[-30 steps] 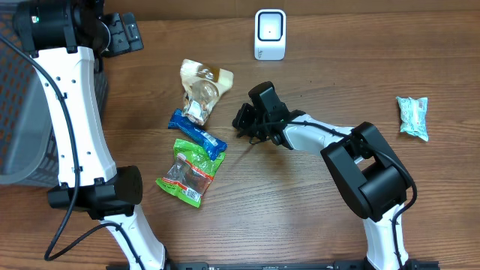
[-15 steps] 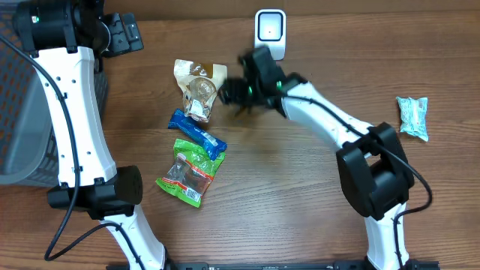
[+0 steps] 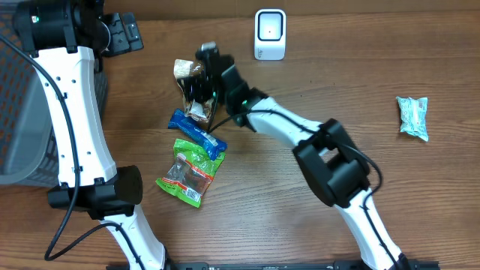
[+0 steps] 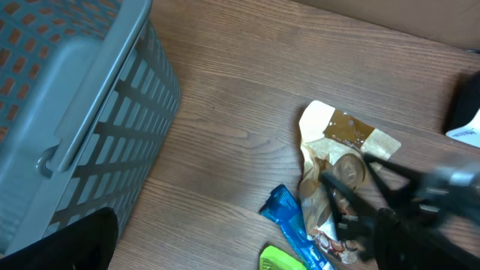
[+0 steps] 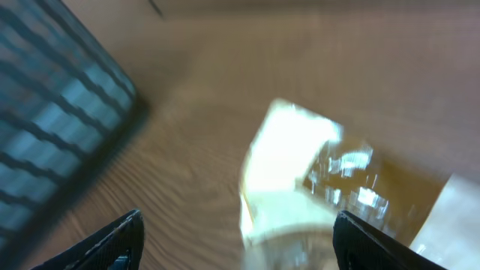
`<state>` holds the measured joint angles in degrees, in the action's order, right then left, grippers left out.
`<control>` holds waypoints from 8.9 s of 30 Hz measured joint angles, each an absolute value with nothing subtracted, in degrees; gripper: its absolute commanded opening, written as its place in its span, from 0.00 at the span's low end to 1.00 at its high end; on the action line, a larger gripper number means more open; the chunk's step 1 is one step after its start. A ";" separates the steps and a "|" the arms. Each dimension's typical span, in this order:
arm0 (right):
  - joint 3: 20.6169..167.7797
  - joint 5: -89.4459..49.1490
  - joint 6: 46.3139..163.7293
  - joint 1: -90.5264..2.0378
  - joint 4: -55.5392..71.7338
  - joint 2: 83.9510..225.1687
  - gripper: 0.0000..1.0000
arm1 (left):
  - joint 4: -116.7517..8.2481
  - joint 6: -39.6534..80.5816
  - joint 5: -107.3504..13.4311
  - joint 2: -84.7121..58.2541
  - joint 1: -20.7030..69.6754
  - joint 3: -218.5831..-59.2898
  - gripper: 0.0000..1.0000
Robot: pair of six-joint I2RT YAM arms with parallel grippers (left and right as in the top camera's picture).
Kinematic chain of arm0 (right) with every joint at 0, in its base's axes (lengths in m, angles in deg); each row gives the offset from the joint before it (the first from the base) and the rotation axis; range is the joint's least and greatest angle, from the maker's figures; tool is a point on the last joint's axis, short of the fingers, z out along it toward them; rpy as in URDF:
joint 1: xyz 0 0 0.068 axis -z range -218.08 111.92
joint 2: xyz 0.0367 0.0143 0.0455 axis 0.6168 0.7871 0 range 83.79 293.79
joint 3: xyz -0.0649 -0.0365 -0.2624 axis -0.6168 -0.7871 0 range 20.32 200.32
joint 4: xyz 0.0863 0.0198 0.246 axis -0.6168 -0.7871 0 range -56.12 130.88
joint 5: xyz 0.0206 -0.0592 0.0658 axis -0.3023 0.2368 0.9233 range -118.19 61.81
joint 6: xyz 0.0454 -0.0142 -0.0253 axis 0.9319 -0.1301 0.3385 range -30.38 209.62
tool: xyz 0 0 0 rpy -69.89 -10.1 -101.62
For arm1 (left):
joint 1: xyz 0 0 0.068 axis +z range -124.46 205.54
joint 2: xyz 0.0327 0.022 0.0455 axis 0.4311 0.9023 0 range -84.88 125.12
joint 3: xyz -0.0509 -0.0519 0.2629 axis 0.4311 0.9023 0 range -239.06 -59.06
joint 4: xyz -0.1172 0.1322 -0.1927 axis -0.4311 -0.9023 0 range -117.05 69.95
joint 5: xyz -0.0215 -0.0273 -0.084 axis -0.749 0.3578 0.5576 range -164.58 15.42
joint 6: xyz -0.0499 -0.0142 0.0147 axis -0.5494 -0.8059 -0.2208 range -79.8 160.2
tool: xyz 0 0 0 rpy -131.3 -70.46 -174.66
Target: Scan the item barcode
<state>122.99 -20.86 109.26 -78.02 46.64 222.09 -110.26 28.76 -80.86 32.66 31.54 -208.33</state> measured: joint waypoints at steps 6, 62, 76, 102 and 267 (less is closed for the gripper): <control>124.31 -24.18 108.85 -78.20 31.25 222.48 0.78 | -110.28 28.76 -80.88 32.66 31.54 -208.33 1.00; 120.24 0.95 108.37 -69.41 -4.31 214.92 0.88 | -110.26 28.76 -80.86 32.66 31.54 -208.33 1.00; 116.63 -3.66 130.18 -70.42 0.02 213.58 0.06 | -110.26 28.76 -80.86 32.66 31.54 -208.33 1.00; 115.52 -35.98 109.35 -69.15 -9.42 185.87 0.04 | -110.26 28.76 -80.86 32.66 31.54 -208.33 1.00; 103.04 -20.66 101.90 -46.83 -6.82 194.55 0.70 | -110.26 28.76 -80.84 32.66 30.77 -208.33 1.00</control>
<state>103.04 -20.66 101.90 -46.83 -6.82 194.55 -110.26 28.76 -80.84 32.66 30.77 -208.33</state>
